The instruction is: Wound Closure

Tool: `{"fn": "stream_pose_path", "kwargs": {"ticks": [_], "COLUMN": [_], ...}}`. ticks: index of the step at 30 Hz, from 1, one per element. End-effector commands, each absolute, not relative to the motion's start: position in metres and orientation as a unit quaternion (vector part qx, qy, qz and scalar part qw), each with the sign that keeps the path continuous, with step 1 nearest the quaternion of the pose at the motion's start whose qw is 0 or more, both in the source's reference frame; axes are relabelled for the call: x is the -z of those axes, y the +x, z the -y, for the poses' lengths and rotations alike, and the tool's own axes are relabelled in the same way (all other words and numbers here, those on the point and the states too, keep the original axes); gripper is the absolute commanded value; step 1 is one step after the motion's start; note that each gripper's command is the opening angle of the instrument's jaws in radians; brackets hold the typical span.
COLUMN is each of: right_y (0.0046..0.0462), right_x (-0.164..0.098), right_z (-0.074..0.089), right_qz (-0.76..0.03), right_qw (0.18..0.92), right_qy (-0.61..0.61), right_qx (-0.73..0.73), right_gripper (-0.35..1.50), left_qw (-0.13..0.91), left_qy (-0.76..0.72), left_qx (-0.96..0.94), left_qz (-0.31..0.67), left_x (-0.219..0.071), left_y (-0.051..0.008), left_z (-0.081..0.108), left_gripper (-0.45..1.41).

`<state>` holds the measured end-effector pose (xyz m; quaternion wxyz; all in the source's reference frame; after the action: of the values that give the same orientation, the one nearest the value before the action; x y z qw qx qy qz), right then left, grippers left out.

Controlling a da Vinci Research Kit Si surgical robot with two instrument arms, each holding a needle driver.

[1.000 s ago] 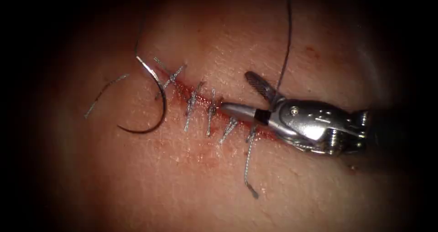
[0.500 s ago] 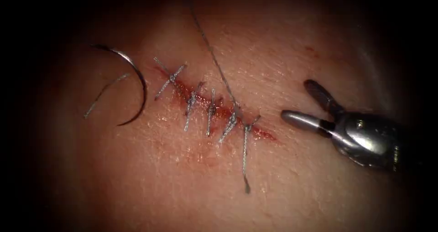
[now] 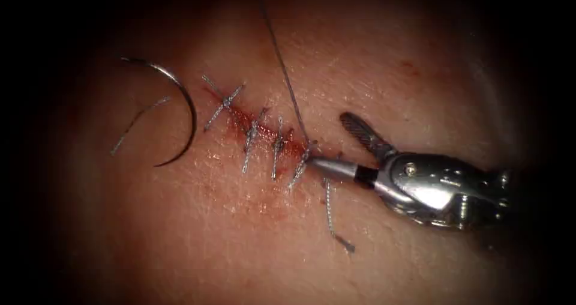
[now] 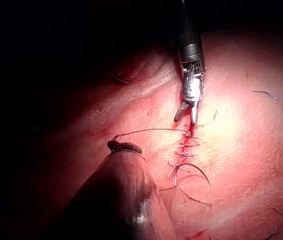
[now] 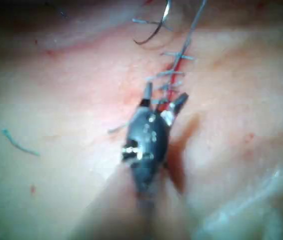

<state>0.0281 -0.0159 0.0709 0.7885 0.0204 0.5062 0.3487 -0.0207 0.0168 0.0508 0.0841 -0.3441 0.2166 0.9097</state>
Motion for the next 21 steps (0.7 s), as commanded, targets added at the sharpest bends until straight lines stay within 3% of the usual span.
{"fn": "stream_pose_path", "kwargs": {"ticks": [1, 21], "right_y": [0.0300, 0.0316], "right_x": [-0.0716, -0.0758], "right_z": [0.0161, 0.0151], "right_qz": [-0.508, -0.485], "right_qw": [0.793, 0.813], "right_qy": [0.014, 0.013], "right_qx": [-0.337, -0.323], "right_gripper": [1.48, 1.48], "left_qw": [0.084, 0.094], "left_qy": [-0.345, -0.354], "left_qx": [-0.910, -0.905], "left_qz": [-0.216, -0.214], "left_x": [-0.0511, -0.0469], "left_y": [-0.0210, -0.0225], "left_z": [-0.0168, -0.0154], "left_gripper": [-0.45, -0.45]}}
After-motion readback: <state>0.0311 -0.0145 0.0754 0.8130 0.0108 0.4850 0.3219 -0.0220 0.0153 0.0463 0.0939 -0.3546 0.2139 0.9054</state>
